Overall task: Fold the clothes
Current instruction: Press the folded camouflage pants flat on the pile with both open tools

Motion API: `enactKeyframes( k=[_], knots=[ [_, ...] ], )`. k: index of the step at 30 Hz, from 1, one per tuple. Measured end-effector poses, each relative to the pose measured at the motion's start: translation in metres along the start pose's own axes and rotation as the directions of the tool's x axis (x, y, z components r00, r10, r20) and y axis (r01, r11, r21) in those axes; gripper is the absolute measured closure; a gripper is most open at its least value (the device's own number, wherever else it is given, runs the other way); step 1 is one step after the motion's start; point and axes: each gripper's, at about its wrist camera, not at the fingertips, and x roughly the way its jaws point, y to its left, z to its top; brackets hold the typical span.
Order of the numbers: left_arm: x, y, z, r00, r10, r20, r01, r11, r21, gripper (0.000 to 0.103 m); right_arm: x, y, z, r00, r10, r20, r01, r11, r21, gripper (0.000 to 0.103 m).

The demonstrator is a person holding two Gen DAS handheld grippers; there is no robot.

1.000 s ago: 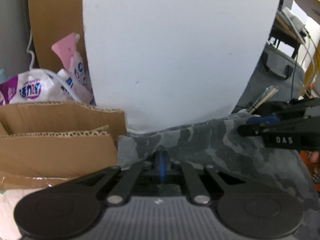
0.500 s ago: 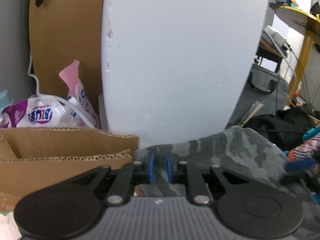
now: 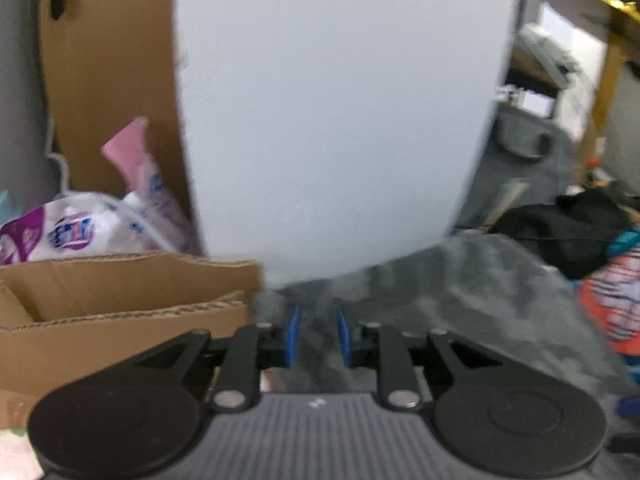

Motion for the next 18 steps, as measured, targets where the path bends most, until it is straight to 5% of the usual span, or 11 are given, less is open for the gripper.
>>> enactKeyframes(
  k=[13, 18],
  knots=[
    [-0.069, -0.044, -0.05, 0.983, -0.184, -0.01, 0.183, 0.983, -0.02, 0.081, -0.024, 0.003, -0.021, 0.995, -0.036, 0.09, 0.035, 0.999, 0.014, 0.062],
    [-0.071, -0.042, -0.079, 0.98, -0.191, -0.061, 0.188, 0.981, -0.046, 0.081, -0.023, 0.008, -0.029, 0.994, -0.037, 0.102, 0.037, 0.999, 0.001, 0.061]
  ],
)
